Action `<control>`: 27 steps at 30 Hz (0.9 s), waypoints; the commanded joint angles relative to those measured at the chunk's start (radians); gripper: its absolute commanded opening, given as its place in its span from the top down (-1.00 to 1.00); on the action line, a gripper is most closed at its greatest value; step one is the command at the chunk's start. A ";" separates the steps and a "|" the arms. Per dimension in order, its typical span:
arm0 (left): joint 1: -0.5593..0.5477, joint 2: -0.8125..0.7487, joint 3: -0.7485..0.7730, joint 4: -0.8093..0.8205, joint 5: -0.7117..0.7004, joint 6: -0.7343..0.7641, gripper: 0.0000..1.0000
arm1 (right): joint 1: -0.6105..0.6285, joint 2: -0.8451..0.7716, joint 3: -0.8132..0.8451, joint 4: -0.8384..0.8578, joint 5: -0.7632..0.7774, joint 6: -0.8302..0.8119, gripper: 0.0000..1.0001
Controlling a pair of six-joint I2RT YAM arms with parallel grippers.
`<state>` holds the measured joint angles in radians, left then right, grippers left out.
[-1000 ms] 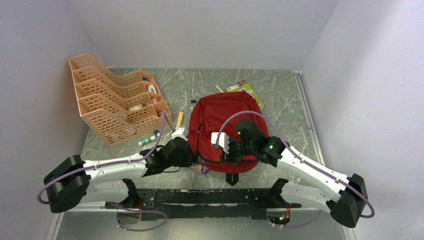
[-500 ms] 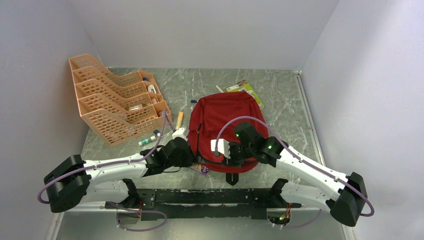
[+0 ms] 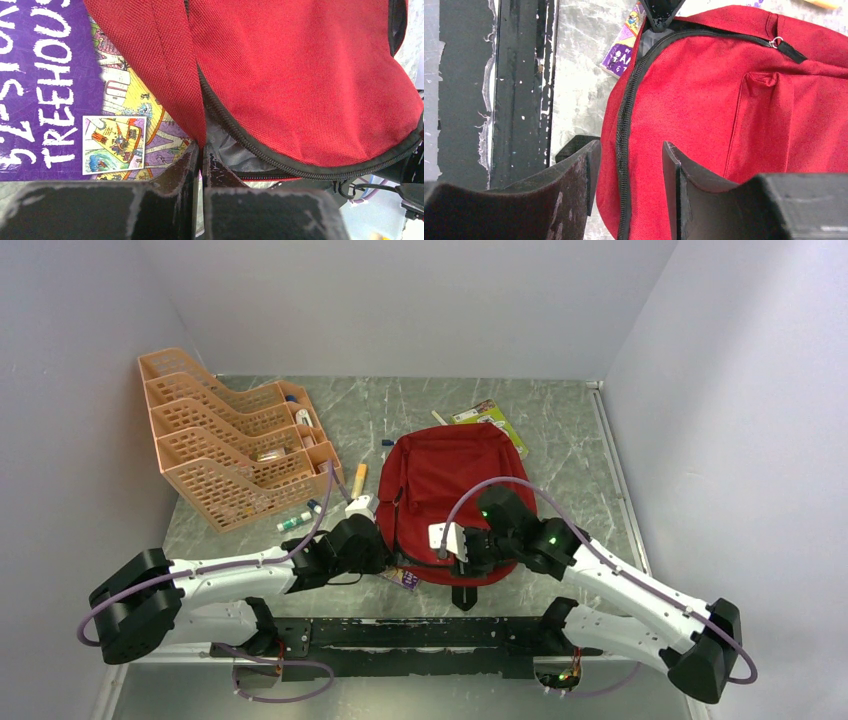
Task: Pack the student bag
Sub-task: Adjust the student bag at the center of the board.
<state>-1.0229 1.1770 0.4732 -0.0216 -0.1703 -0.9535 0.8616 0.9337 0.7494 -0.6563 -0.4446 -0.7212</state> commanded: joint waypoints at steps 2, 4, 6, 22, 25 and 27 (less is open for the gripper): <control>-0.010 0.001 0.000 0.049 0.027 0.013 0.90 | 0.009 -0.010 -0.025 -0.001 0.030 -0.030 -0.03; -0.009 0.002 0.003 0.046 0.029 0.016 0.90 | 0.010 0.008 -0.027 -0.018 0.054 -0.042 -0.02; -0.010 0.004 0.008 0.042 0.030 0.021 0.90 | 0.010 0.021 -0.028 -0.021 0.064 -0.049 -0.01; -0.009 -0.005 0.011 0.042 0.034 0.027 0.90 | 0.013 0.075 -0.039 0.064 0.205 -0.025 0.57; -0.009 -0.008 0.014 0.041 0.037 0.031 0.90 | 0.014 0.079 -0.017 0.075 0.184 0.006 0.79; -0.009 -0.009 0.019 0.039 0.036 0.039 0.90 | 0.014 0.074 -0.001 0.092 0.185 0.032 0.97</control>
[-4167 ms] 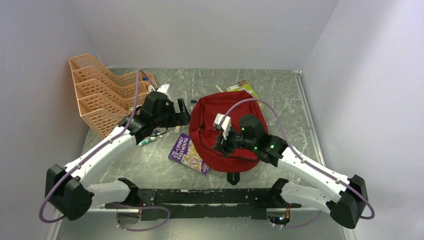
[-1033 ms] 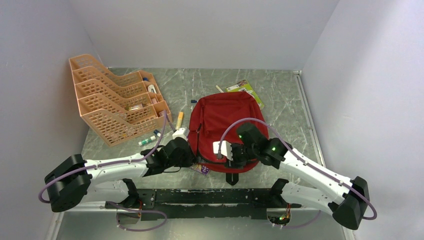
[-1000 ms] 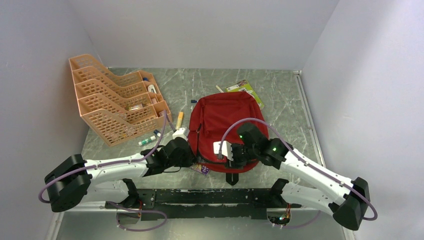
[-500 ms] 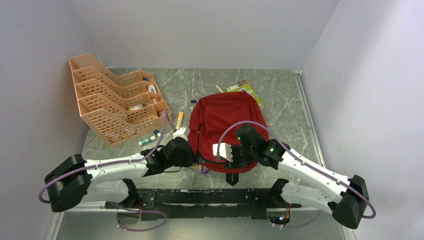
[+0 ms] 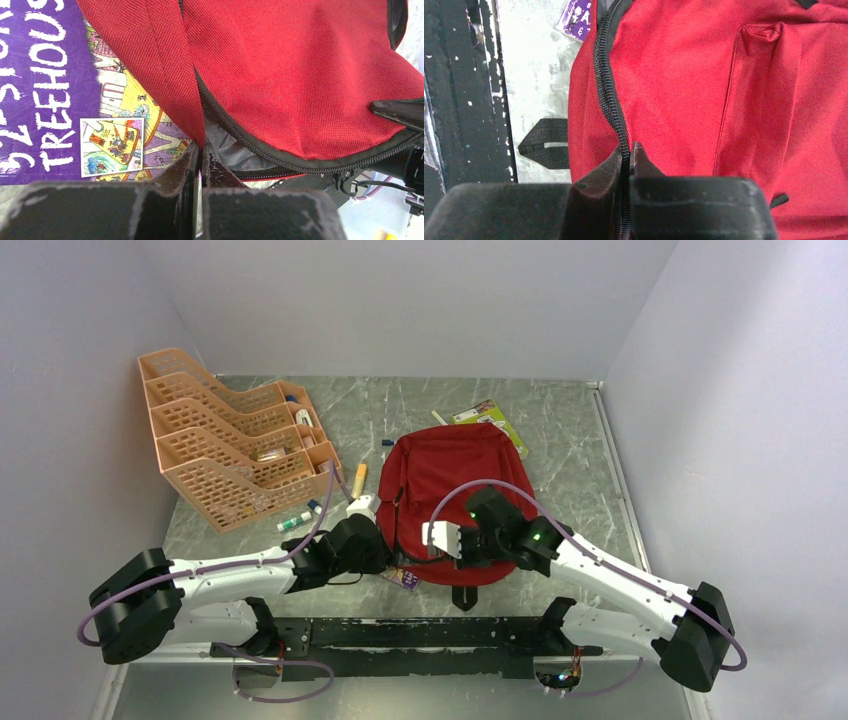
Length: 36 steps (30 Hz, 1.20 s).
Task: Pack the student bag
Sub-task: Adjust the student bag at the center of the board.
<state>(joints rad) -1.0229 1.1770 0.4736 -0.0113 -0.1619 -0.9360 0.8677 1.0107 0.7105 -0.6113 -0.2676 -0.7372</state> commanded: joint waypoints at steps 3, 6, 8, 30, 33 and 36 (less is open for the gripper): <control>-0.009 -0.018 0.043 0.013 0.017 0.038 0.90 | 0.007 -0.013 0.063 0.079 0.042 0.094 1.00; -0.010 -0.027 0.078 -0.035 -0.003 0.070 0.90 | 0.007 -0.031 0.098 0.101 0.074 0.139 1.00; -0.009 -0.031 0.105 -0.069 -0.027 0.092 0.90 | 0.008 -0.055 0.108 0.117 0.090 0.143 1.00; 0.149 0.117 0.452 -0.207 -0.030 0.315 0.90 | 0.008 0.008 0.515 0.498 0.596 0.274 1.00; 0.179 0.154 0.508 -0.208 0.011 0.350 0.90 | 0.007 0.061 0.592 0.542 0.650 0.242 1.00; 0.198 0.214 0.597 -0.225 0.043 0.399 0.90 | 0.007 0.080 0.658 0.596 0.689 0.201 1.00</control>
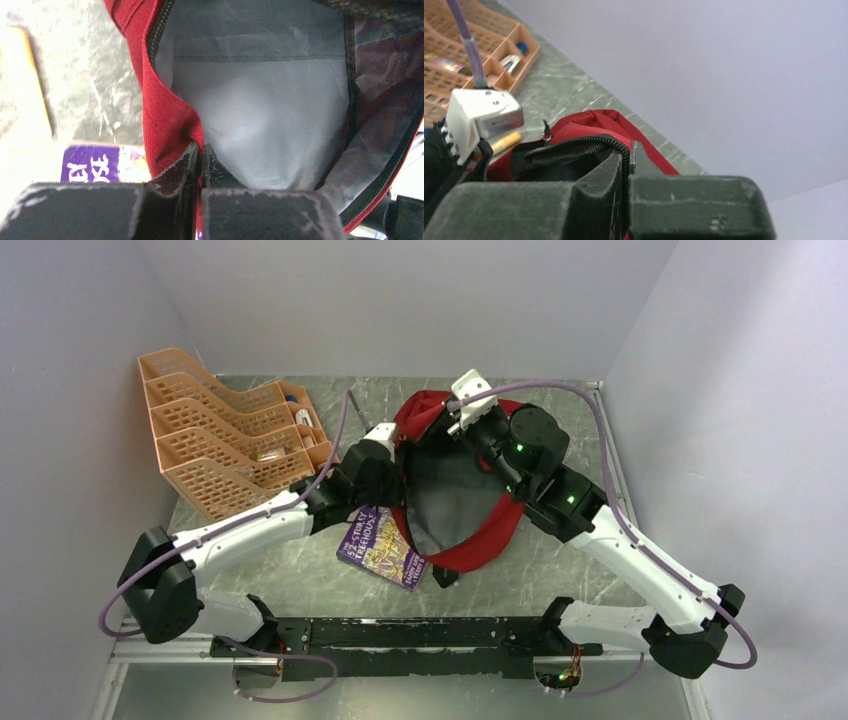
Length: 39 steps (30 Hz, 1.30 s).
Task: Pack the student bag
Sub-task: Adjust the student bag at the center of the board.
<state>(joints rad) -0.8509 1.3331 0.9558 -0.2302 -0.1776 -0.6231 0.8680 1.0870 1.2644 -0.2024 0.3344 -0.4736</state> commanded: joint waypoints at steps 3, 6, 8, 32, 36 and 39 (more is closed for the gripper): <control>0.039 0.136 0.236 -0.026 0.092 0.138 0.90 | 0.007 0.013 0.160 0.198 0.152 -0.091 1.00; 0.050 0.228 0.377 -0.045 0.126 0.189 0.90 | 0.007 -0.006 0.164 0.198 0.223 -0.126 1.00; 0.056 0.296 0.493 -0.064 0.148 0.219 0.90 | 0.007 -0.033 0.148 0.192 0.266 -0.144 1.00; 0.134 0.803 0.970 -0.287 0.182 0.496 0.53 | 0.006 -0.162 -0.228 -0.354 0.277 0.553 1.00; 0.140 0.748 0.903 -0.297 0.100 0.514 0.11 | 0.006 -0.162 -0.284 -0.363 0.297 0.623 1.00; 0.148 0.682 0.850 -0.293 0.053 0.512 -0.11 | 0.000 -0.151 -0.298 -0.387 0.321 0.672 1.00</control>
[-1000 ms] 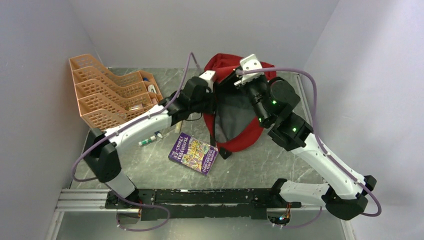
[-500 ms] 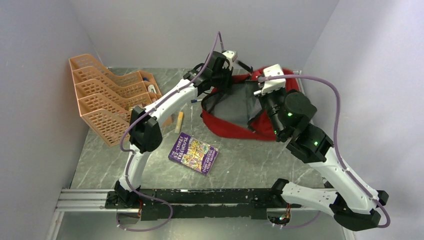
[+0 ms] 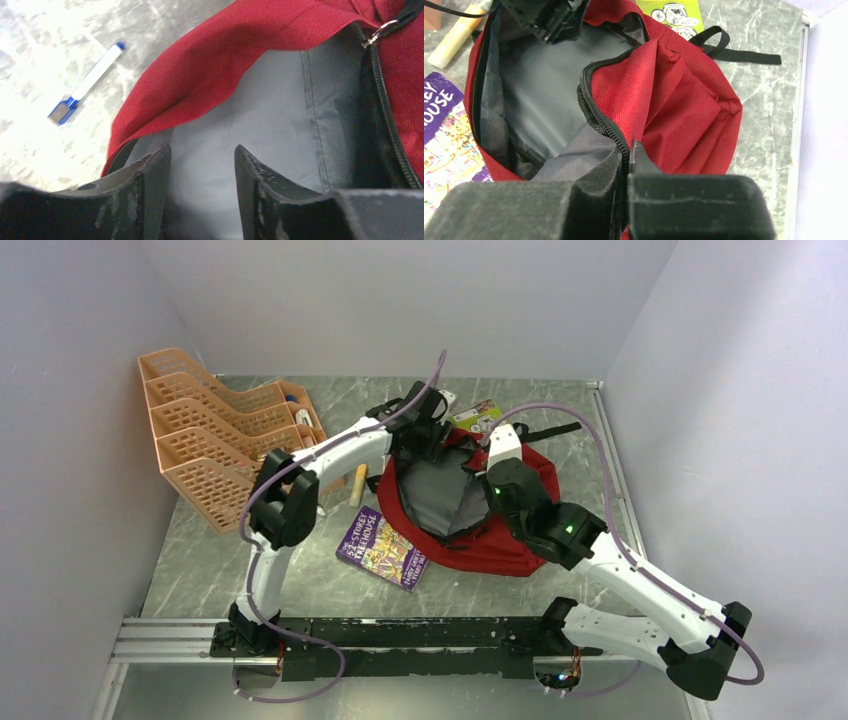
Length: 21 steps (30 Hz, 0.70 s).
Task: Pack the student bag
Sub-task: Adjust the student bag at the center of the board.
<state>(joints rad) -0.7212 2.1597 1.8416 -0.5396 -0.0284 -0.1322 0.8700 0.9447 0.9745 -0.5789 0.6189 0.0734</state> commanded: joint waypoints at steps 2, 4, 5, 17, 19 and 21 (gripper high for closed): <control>0.027 -0.195 -0.085 0.030 -0.126 0.019 -0.24 | -0.018 0.000 -0.019 -0.022 0.058 0.165 1.00; 0.034 -0.243 -0.123 0.036 -0.155 0.020 -0.41 | -0.049 0.008 -0.028 -0.041 0.071 0.219 1.00; 0.038 -0.265 -0.141 0.038 -0.173 0.022 -0.47 | -0.071 0.012 -0.032 -0.056 0.069 0.252 1.00; 0.045 -0.286 -0.293 0.040 -0.224 0.059 -0.56 | -0.336 -0.151 -0.271 0.057 -0.013 0.510 0.95; 0.046 -0.273 -0.294 0.042 -0.208 0.063 -0.56 | -0.335 -0.143 -0.266 0.060 -0.007 0.497 0.88; 0.047 -0.260 -0.297 0.040 -0.190 0.064 -0.56 | -0.336 -0.126 -0.247 0.052 -0.003 0.471 0.85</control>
<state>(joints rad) -0.6804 1.8889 1.5433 -0.5003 -0.2321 -0.0895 0.5411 0.8074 0.7082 -0.5766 0.6006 0.5274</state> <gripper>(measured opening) 0.781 0.068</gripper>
